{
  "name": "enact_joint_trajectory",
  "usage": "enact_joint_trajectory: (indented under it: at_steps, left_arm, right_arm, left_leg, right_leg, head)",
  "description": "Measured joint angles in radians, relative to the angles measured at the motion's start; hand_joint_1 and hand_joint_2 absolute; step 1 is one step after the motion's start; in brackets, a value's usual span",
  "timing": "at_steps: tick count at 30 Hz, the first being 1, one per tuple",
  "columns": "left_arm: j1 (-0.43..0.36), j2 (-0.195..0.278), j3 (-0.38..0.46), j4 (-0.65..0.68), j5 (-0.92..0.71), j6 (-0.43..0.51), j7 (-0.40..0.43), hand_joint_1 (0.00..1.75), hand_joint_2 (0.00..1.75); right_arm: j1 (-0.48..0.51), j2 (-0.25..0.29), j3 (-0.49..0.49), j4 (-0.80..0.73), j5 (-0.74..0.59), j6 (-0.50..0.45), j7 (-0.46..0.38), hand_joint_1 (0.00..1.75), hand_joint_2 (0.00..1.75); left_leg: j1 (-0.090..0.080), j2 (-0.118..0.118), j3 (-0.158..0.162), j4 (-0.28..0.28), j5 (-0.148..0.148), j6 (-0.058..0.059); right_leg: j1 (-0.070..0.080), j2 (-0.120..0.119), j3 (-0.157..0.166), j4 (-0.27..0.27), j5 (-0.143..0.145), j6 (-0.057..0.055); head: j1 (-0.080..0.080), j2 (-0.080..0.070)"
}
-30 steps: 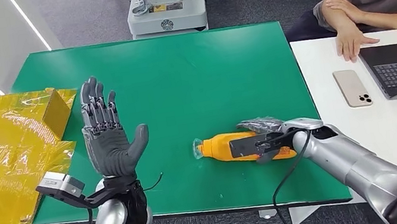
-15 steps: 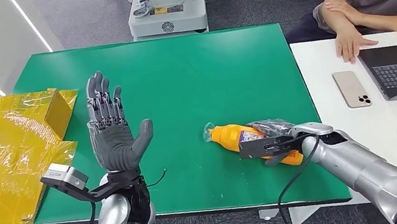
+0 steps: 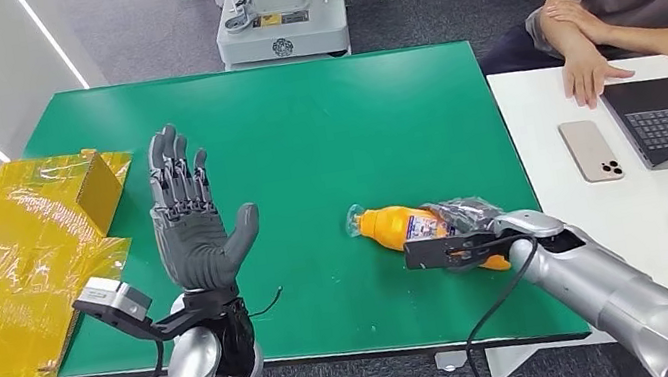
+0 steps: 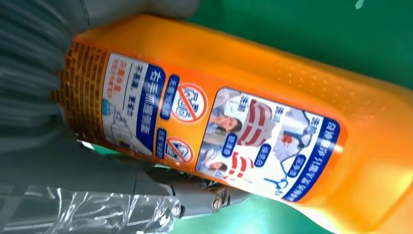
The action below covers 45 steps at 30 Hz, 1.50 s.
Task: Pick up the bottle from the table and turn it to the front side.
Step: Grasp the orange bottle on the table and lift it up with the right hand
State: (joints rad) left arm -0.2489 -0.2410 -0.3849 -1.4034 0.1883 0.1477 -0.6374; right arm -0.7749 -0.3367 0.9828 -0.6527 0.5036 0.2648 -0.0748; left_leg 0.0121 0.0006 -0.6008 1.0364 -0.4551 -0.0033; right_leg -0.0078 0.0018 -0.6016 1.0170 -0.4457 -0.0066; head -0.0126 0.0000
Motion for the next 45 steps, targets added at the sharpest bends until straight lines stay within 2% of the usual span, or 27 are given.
enact_joint_trajectory:
  at_steps: [15, 21, 29, 34, 40, 45]
  left_arm:
    - [0.006, 0.007, 0.0, 0.0, -0.005, 0.002, -0.001, 0.0, 1.75]
    - [0.036, 0.009, 0.0, -0.006, -0.024, 0.012, -0.015, 0.0, 1.75]
    - [0.067, 0.014, 0.0, -0.025, -0.035, 0.023, -0.034, 0.0, 1.75]
    - [0.071, 0.014, 0.0, -0.026, -0.037, 0.026, -0.036, 0.0, 1.75]
    - [0.071, 0.014, 0.0, -0.026, -0.035, 0.029, -0.047, 0.0, 1.75]
    - [0.068, 0.013, 0.0, -0.025, -0.03, 0.02, -0.047, 0.0, 1.75]
  right_arm:
    - [0.043, 0.009, -0.056, -0.028, 0.049, -0.093, 0.005, 1.75, 1.75]
    - [0.1, 0.041, -0.126, -0.062, 0.101, -0.242, 0.013, 1.75, 1.75]
    - [0.162, 0.123, -0.283, -0.151, 0.124, -0.522, -0.029, 1.75, 1.75]
    - [0.181, 0.159, -0.355, -0.198, 0.121, -0.591, -0.057, 1.75, 1.75]
    - [0.231, 0.189, -0.426, -0.282, 0.112, -0.785, -0.189, 1.75, 1.75]
    - [0.268, 0.207, -0.439, -0.338, 0.116, -0.831, -0.264, 1.75, 1.75]
  left_leg:
    - [0.0, 0.0, -0.001, 0.0, 0.0, 0.0]
    - [0.0, 0.0, -0.003, 0.0, 0.0, 0.0]
    - [0.0, -0.001, -0.005, -0.001, 0.0, 0.0]
    - [0.0, -0.001, -0.006, -0.002, 0.0, 0.0]
    - [0.0, -0.002, -0.007, -0.002, 0.0, 0.0]
    - [0.0, -0.002, -0.007, -0.002, 0.0, 0.0]
  right_leg:
    - [0.0, 0.0, 0.0, 0.0, 0.0, 0.0]
    - [0.0, 0.0, -0.002, 0.0, 0.0, 0.0]
    - [0.0, -0.001, -0.005, 0.001, -0.001, 0.0]
    - [0.0, -0.001, -0.006, 0.001, -0.001, -0.001]
    - [0.0, -0.001, -0.007, 0.001, -0.001, -0.001]
    - [0.0, -0.002, -0.008, 0.001, -0.002, 0.0]
  head:
    - [0.0, 0.0]
    - [0.0, 0.0]
    - [0.0, 0.0]
    - [0.0, 0.0]
    - [0.0, 0.0]
    - [0.0, 0.0]
